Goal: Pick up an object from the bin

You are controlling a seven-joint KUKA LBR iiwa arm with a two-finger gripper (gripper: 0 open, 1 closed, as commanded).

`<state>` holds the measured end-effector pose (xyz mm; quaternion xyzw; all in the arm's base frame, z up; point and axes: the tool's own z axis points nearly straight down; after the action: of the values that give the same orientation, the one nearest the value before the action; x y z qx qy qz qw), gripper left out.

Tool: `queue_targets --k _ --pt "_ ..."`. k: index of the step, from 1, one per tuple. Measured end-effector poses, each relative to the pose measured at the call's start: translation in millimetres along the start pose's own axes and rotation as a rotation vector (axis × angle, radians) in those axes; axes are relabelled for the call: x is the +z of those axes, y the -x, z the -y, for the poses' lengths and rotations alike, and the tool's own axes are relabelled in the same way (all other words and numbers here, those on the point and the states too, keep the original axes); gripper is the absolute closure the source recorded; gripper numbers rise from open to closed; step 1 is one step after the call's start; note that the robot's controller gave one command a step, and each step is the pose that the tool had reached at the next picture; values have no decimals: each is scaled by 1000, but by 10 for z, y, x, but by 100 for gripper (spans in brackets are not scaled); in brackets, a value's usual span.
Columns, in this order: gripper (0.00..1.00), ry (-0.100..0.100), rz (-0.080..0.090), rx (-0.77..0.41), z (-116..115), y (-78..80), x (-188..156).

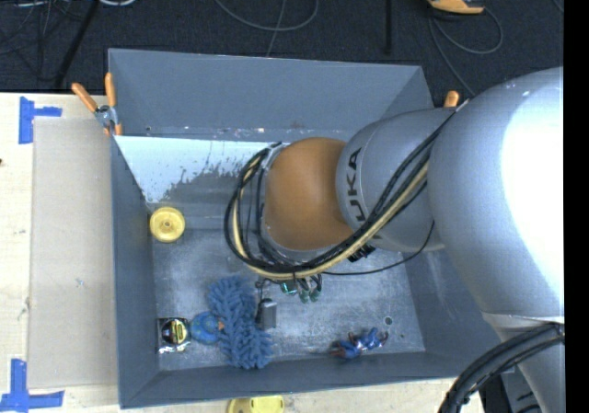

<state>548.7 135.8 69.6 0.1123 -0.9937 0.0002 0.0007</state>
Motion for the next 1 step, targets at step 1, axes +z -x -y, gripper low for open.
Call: queue_targets --k 1 --pt "100 1 2 -179 -859 26 -45"
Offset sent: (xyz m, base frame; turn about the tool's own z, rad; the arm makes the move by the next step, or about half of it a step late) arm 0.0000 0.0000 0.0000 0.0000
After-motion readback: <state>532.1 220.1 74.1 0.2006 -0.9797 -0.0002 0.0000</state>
